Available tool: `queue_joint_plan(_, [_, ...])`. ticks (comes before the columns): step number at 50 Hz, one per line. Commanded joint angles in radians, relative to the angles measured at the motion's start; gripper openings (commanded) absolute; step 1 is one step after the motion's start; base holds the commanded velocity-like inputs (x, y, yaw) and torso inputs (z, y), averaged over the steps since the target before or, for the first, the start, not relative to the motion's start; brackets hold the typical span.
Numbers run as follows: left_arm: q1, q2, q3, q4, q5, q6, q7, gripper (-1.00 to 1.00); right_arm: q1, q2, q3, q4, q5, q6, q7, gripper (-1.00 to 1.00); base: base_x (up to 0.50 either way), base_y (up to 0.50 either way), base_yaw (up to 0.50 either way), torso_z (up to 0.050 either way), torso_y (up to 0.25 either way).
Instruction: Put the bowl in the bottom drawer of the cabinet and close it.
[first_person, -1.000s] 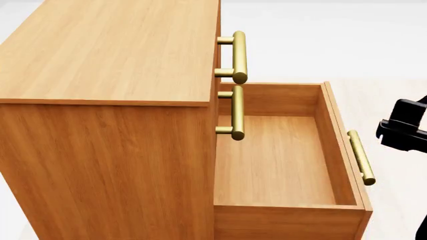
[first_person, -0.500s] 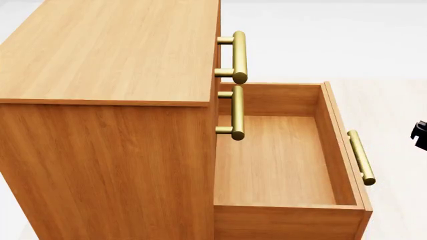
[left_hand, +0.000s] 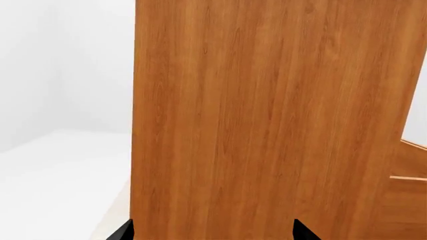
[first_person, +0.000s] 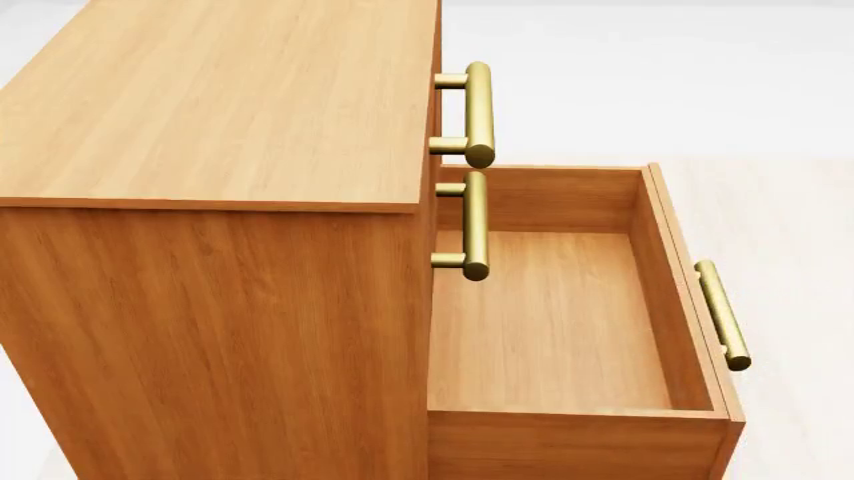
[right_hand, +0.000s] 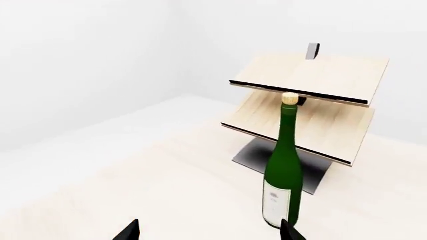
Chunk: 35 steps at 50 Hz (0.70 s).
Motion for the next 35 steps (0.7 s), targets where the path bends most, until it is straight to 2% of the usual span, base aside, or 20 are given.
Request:
queue_joint_plan(1, [-0.001, -0.002, 0.002, -0.002, -0.001, 0.003, -0.002, 1.0, -0.005, -0.009, 0.021, 0.033, -0.033, 0.0, 0.058, 1.0, 0.0, 0.0, 0.0, 0.0, 0.0])
queue_joint_plan(13, [0.003, -0.005, 0.005, 0.006, 0.003, 0.001, -0.009, 1.0, -0.027, 0.015, 0.008, 0.028, -0.119, -0.02, 0.141, 1.0, 0.0, 0.0, 0.0, 0.0, 0.0])
queue_joint_plan(25, [0.002, -0.007, 0.008, 0.002, 0.003, 0.006, -0.011, 1.0, -0.035, 0.002, 0.048, 0.05, -0.113, -0.007, 0.161, 1.0, 0.0, 0.0, 0.0, 0.0, 0.0])
queue_joint_plan(35, [-0.001, -0.009, 0.011, -0.001, 0.012, 0.006, -0.015, 1.0, -0.024, -0.036, 0.124, 0.1, -0.038, 0.048, 0.134, 1.0, 0.0, 0.0, 0.0, 0.0, 0.0])
